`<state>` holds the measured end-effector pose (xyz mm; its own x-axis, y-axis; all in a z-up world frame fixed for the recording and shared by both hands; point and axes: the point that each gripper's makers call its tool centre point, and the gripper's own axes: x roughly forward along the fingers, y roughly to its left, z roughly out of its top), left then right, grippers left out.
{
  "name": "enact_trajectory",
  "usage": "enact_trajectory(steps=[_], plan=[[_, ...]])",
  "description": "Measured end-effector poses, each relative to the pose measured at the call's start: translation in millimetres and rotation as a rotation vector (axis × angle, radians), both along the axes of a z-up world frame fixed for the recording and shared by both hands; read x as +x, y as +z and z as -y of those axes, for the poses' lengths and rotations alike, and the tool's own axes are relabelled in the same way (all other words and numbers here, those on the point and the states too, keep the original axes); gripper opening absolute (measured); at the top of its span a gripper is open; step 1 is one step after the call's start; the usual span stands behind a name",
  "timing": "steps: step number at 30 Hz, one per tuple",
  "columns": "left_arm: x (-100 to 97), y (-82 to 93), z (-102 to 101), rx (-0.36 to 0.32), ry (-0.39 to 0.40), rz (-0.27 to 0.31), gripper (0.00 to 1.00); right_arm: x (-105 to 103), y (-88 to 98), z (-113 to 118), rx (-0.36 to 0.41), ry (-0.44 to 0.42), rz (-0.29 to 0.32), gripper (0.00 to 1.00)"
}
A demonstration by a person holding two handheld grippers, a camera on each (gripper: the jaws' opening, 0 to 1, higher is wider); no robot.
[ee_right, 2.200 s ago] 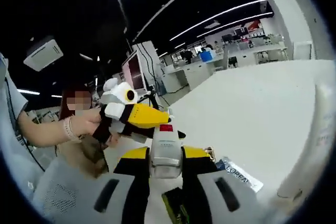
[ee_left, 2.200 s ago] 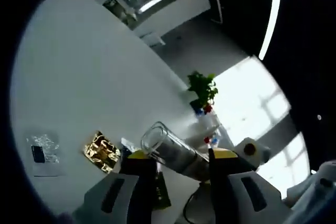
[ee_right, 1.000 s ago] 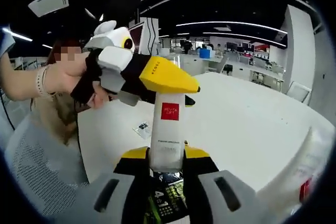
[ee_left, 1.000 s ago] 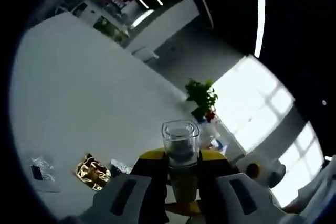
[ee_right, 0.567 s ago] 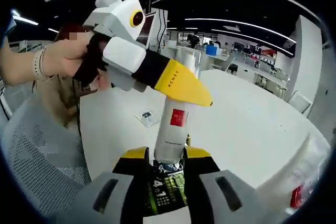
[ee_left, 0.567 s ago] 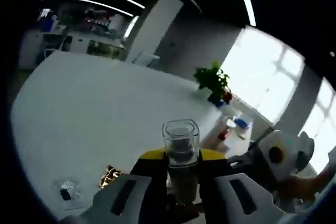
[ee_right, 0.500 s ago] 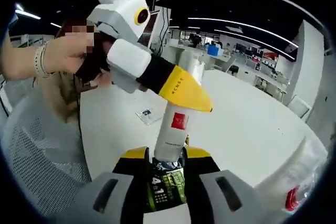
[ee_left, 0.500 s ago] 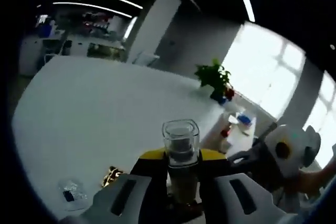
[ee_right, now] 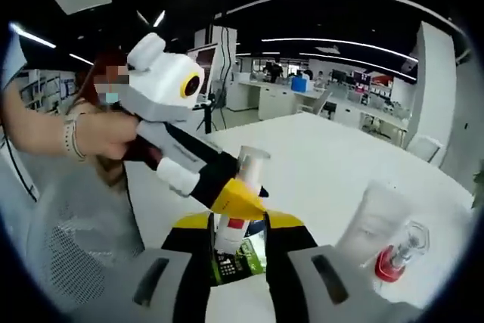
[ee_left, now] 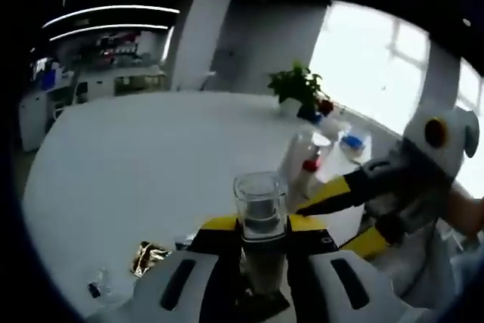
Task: Arrange the skincare products in the storage area until every visible bottle or jar stands upright without overlapping.
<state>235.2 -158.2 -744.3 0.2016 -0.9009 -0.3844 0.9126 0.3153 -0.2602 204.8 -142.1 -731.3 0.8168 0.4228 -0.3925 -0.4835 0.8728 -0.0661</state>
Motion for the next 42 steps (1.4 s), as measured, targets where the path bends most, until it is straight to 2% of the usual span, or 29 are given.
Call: enact_trajectory(steps=[2,4,5,8,10,11,13,15,18,20,22,25,29,31,32,34,38,42], plan=[[2.8,0.7,3.6,0.002,-0.009,0.009,0.18,-4.3,0.5,4.8,0.019,-0.005,0.001,0.28],[2.8,-0.8,6.8,0.015,-0.028,0.049,0.18,-9.2,1.9,8.0,0.067,-0.012,-0.007,0.27],[1.4,-5.5,7.1,0.043,-0.036,0.063,0.18,-8.9,6.3,9.6,0.099,-0.023,0.009,0.27],[-7.5,-9.7,12.8,0.049,-0.064,0.069,0.18,-10.4,10.7,15.8,0.172,-0.039,0.006,0.27],[-13.0,-10.4,18.8,0.044,-0.075,0.070,0.18,-10.9,8.2,19.1,0.166,-0.036,-0.003,0.27],[-10.5,-12.3,19.2,0.059,-0.070,0.092,0.18,-10.3,7.2,21.4,0.157,-0.043,0.001,0.27],[-13.5,-15.3,23.6,0.065,-0.080,0.087,0.18,-11.3,3.5,26.4,0.151,-0.050,-0.003,0.28],[-16.1,-14.9,26.9,0.056,-0.093,0.095,0.18,-14.5,4.2,30.8,0.161,-0.057,-0.003,0.29],[-19.3,-17.7,31.8,0.056,-0.109,0.109,0.18,-14.9,12.4,41.2,0.220,-0.092,0.025,0.26],[-22.5,-21.1,35.5,0.061,-0.125,0.115,0.18,-14.7,10.3,44.7,0.215,-0.098,0.016,0.27],[-27.6,-21.8,39.9,0.054,-0.149,0.129,0.18,-13.6,6.6,49.2,0.191,-0.105,0.016,0.28],[-37.7,-21.3,47.3,0.041,-0.209,0.160,0.18,-12.9,9.0,50.2,0.244,-0.099,0.021,0.29],[-50.5,-17.1,56.6,0.009,-0.283,0.188,0.18,-11.5,10.5,52.7,0.263,-0.096,0.029,0.30],[-57.7,-13.2,61.1,-0.021,-0.329,0.200,0.18,-10.5,10.1,54.1,0.254,-0.080,0.038,0.30],[-61.6,-12.2,62.9,-0.027,-0.363,0.230,0.18,-9.9,10.6,54.6,0.260,-0.069,0.047,0.29],[-68.2,-12.4,64.8,-0.032,-0.412,0.247,0.18,-11.1,11.7,52.6,0.277,-0.033,0.057,0.28],[-71.1,-15.8,67.3,-0.037,-0.451,0.240,0.18,-13.8,8.9,51.2,0.270,0.004,0.074,0.26],[-72.5,-20.3,69.4,-0.026,-0.485,0.259,0.18,-14.0,4.2,50.3,0.259,0.026,0.074,0.23]])
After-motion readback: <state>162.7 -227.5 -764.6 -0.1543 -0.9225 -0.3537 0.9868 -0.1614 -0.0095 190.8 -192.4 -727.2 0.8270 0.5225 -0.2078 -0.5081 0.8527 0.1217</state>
